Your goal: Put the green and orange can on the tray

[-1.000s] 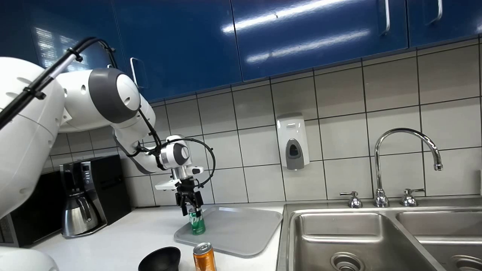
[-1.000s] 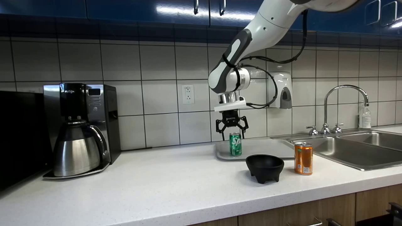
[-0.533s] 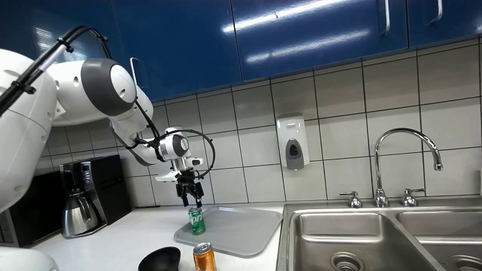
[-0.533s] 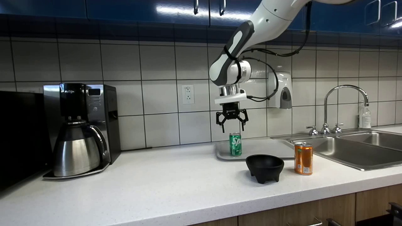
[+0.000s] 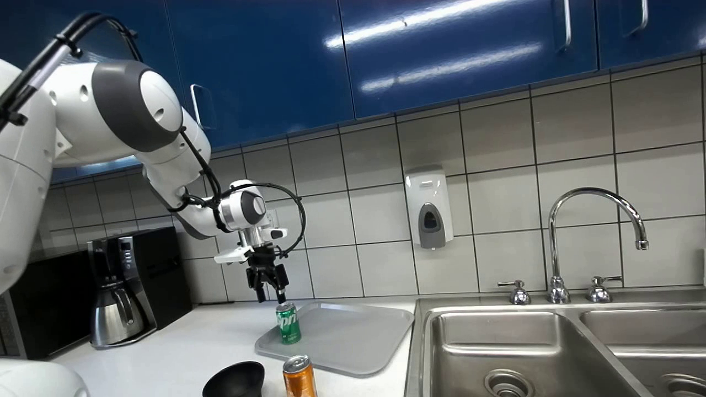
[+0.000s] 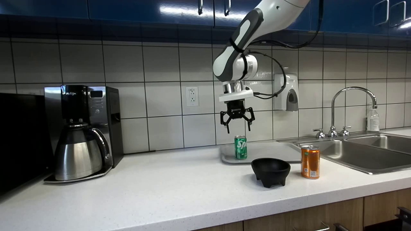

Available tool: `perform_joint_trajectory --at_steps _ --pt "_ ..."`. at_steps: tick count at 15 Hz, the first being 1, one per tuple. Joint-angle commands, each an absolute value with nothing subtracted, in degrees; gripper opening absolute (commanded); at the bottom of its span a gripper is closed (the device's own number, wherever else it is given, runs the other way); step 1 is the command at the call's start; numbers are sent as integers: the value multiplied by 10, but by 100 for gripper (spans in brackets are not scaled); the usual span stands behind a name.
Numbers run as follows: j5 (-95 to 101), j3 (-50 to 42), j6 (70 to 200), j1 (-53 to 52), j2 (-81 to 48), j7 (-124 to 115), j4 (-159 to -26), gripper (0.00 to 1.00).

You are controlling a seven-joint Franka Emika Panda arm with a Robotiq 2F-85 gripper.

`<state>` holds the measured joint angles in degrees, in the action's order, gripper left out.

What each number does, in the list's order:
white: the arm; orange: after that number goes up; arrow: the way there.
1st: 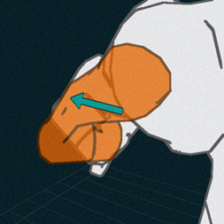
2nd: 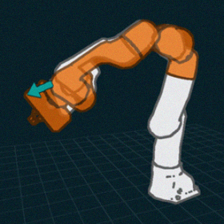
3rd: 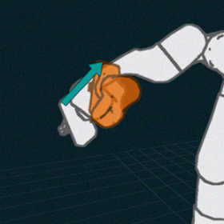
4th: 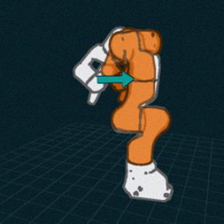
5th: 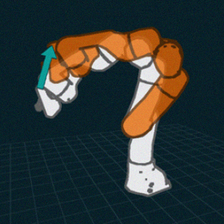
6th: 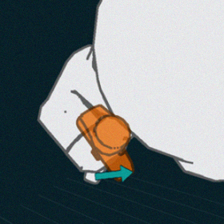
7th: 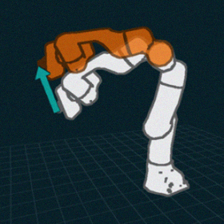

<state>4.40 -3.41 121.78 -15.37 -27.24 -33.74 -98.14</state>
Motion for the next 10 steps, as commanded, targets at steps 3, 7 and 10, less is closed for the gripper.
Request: perform_joint_trajectory --at_steps 3,7,10 --pt "56 -15 1225 -155 -185 -348 -1092 100" --pt "53 -8 1234 -145 -142 -343 -1150 100" --pt "57 -9 1249 -132 -105 -325 -1196 100"
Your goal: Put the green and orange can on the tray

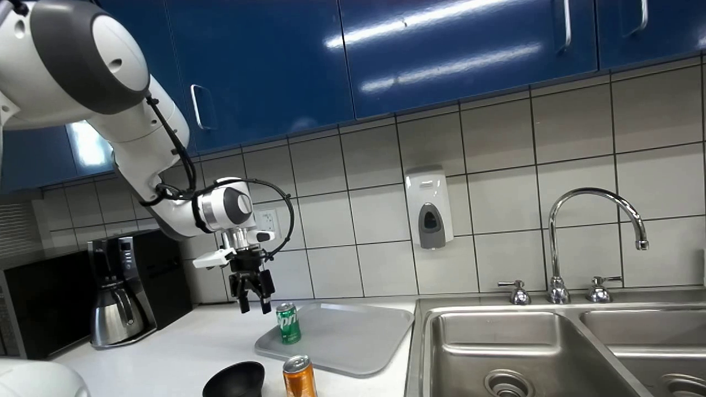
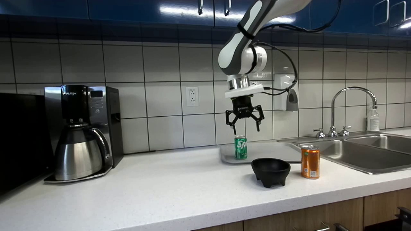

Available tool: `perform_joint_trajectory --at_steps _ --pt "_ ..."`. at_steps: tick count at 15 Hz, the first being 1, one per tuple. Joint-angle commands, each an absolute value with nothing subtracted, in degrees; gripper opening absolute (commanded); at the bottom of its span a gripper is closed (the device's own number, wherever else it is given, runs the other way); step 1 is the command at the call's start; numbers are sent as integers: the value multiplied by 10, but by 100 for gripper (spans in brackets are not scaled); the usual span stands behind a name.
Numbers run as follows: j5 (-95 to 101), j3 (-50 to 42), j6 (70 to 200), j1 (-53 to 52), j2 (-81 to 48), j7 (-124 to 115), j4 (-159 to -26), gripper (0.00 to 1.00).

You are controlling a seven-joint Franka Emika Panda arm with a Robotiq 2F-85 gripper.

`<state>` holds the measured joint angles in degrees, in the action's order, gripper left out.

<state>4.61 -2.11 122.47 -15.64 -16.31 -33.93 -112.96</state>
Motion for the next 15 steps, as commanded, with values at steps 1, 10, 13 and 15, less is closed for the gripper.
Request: perform_joint_trajectory --at_steps 1,10,13,15 --pt "54 -8 1255 -124 -91 -303 -1211 100" --pt "25 -27 1246 -17 -9 -47 -1264 100" --pt "34 -34 1257 2 12 -25 -1290 100" --pt "42 -38 1267 11 24 -21 -1305 100"
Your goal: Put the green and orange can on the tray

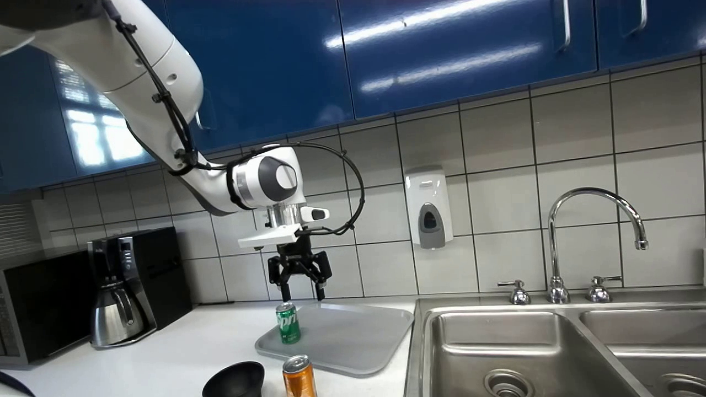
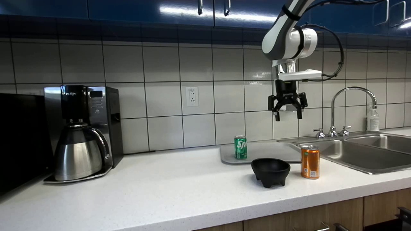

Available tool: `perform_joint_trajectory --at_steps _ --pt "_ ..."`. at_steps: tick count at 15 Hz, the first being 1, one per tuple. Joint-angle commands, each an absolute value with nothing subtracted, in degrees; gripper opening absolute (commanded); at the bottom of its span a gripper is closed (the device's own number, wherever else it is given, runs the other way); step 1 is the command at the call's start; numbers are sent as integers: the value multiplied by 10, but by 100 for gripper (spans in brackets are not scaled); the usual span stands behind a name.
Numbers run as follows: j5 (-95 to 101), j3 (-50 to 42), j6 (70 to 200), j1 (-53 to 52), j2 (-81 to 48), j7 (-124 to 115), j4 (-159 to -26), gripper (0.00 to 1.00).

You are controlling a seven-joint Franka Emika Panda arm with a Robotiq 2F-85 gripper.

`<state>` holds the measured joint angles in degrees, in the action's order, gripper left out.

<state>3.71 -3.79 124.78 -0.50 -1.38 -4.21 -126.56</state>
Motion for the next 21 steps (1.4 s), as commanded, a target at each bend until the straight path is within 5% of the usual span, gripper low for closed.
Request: perform_joint_trajectory --at_steps 1,21 --pt "44 -40 1273 15 32 -21 -1315 100" --pt "54 -53 1295 34 42 76 -1405 100"
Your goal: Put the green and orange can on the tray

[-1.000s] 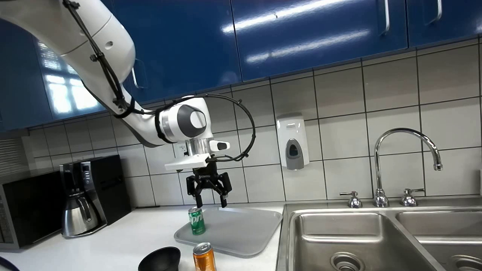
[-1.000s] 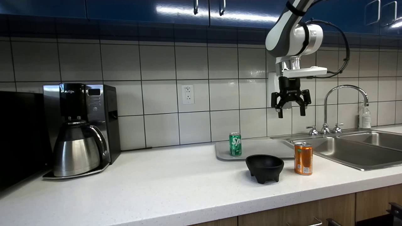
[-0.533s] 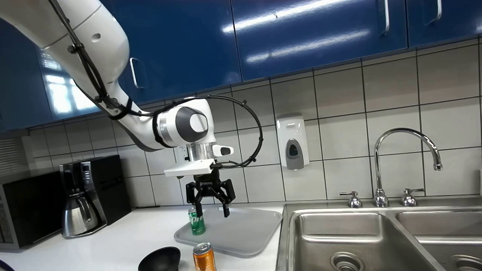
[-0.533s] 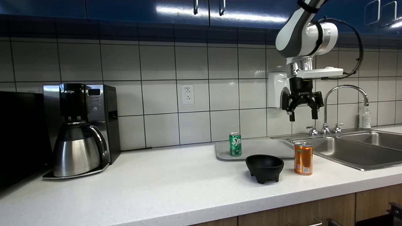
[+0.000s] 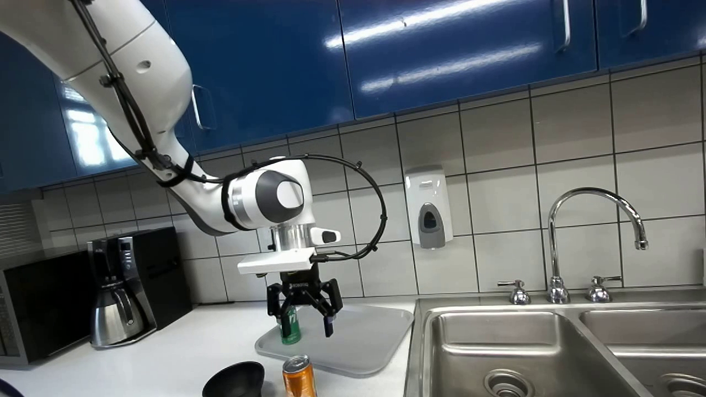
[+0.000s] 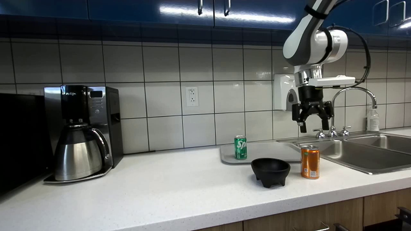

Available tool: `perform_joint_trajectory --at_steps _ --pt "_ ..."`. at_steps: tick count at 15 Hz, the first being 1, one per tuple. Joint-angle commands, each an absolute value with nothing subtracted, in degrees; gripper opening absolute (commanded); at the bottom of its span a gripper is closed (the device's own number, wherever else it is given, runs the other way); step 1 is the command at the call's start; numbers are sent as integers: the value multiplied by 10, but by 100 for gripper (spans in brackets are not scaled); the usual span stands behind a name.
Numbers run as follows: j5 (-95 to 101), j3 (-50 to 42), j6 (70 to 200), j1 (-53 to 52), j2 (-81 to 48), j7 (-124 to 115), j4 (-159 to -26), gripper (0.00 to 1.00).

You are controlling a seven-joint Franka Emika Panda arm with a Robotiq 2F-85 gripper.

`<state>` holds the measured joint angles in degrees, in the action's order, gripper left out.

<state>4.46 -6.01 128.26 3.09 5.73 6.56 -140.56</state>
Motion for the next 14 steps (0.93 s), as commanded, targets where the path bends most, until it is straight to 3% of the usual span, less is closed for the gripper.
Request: perform_joint_trajectory --at_steps 1,14 --pt "55 -51 1295 32 35 74 -1403 100" --pt "60 -36 1306 23 -9 71 -1403 100"
